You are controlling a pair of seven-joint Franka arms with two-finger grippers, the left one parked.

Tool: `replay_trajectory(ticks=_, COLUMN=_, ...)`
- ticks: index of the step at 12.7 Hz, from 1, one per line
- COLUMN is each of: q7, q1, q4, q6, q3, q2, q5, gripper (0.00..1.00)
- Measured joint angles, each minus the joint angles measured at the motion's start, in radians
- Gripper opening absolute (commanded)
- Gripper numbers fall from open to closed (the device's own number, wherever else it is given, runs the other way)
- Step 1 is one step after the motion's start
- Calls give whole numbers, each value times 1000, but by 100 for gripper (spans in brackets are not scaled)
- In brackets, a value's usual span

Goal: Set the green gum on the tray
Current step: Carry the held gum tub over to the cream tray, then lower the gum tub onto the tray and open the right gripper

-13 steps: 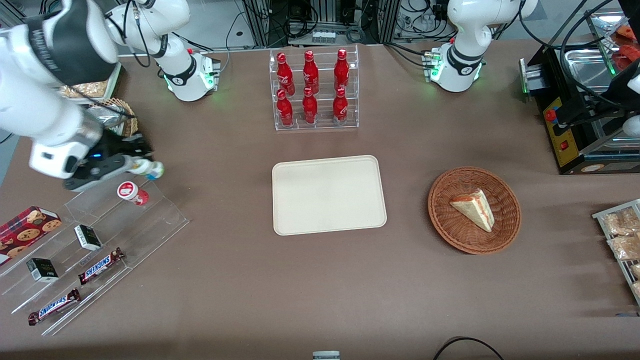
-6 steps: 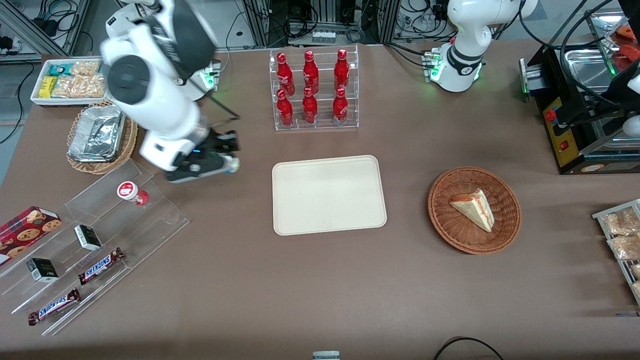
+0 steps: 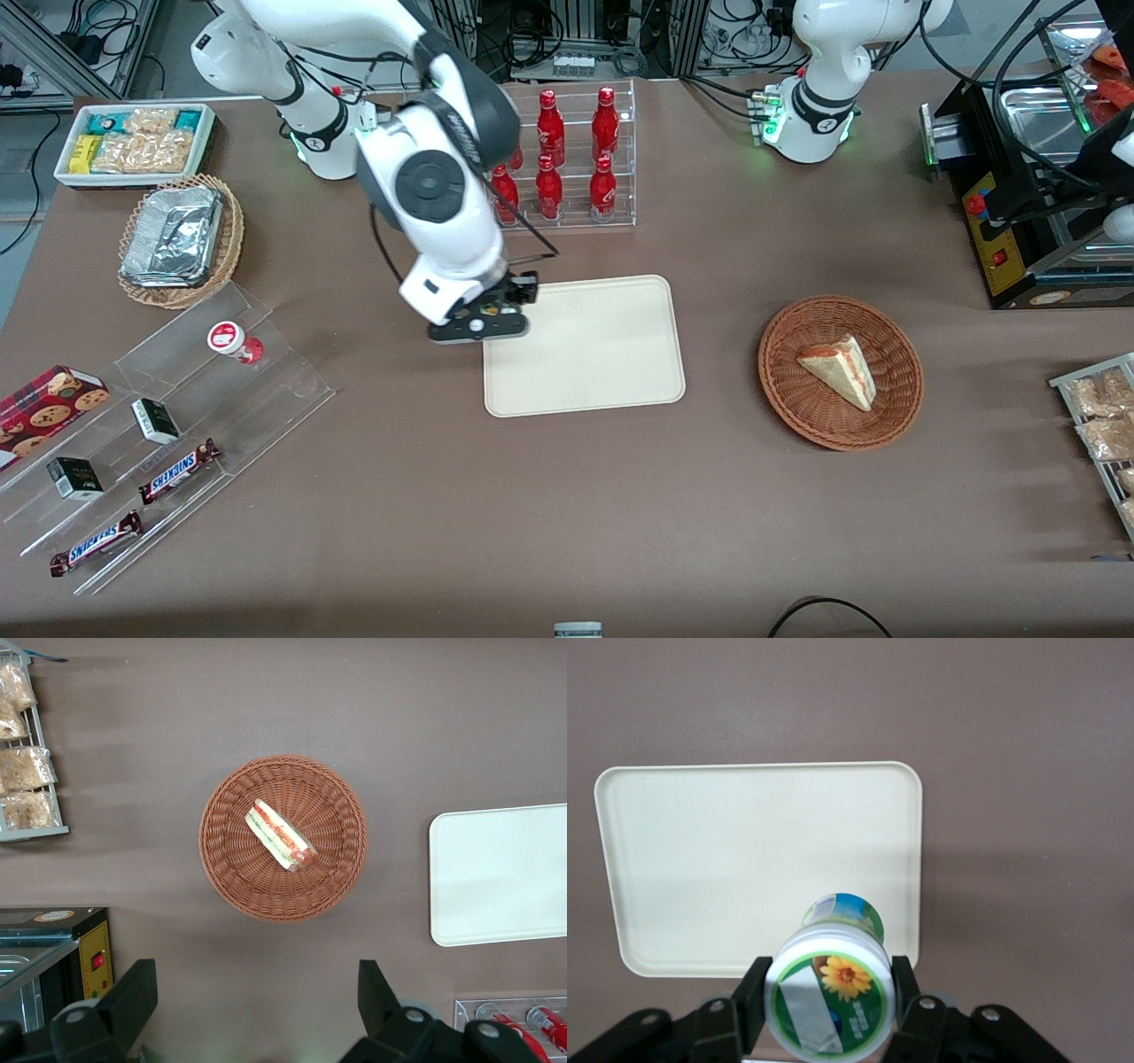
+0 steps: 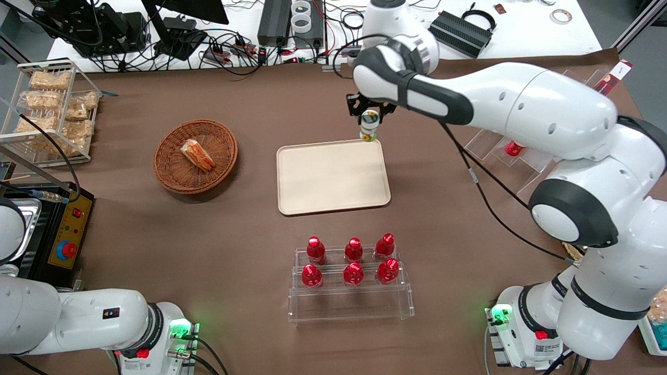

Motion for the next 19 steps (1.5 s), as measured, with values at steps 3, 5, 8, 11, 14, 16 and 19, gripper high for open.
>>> replay_trajectory(ticks=3, q7=56, q1=44, q4=3, q6=71, q3=-1, q2=63, q5=0, gripper=0)
replay_trajectory(ticks=5, q7=83, q1=70, q4=4, q6=116, q3=-1, q2=108, q5=0, gripper=0)
replay_trajectory(ticks=8, q7=98, q1=105, q4=6, q6=171, q3=0, q2=182, q5=0, gripper=0)
replay_trajectory(ticks=11, q7=117, q1=125, q4=7, q6=201, q3=-1, q2=213, q5=0, gripper=0)
replay_trajectory(ticks=14, q7=122, q1=131, q4=7, q6=230, q3=-1, q2=223, q5=0, gripper=0)
replay_trajectory(ticks=16, q7=128, q1=131, q4=7, q6=262, q3=-1, q2=239, q5=4, gripper=0)
replay_trajectory(ticks=19, q7=135, q1=140, q4=8, q6=303, q3=-1, q2=261, q5=28, gripper=0)
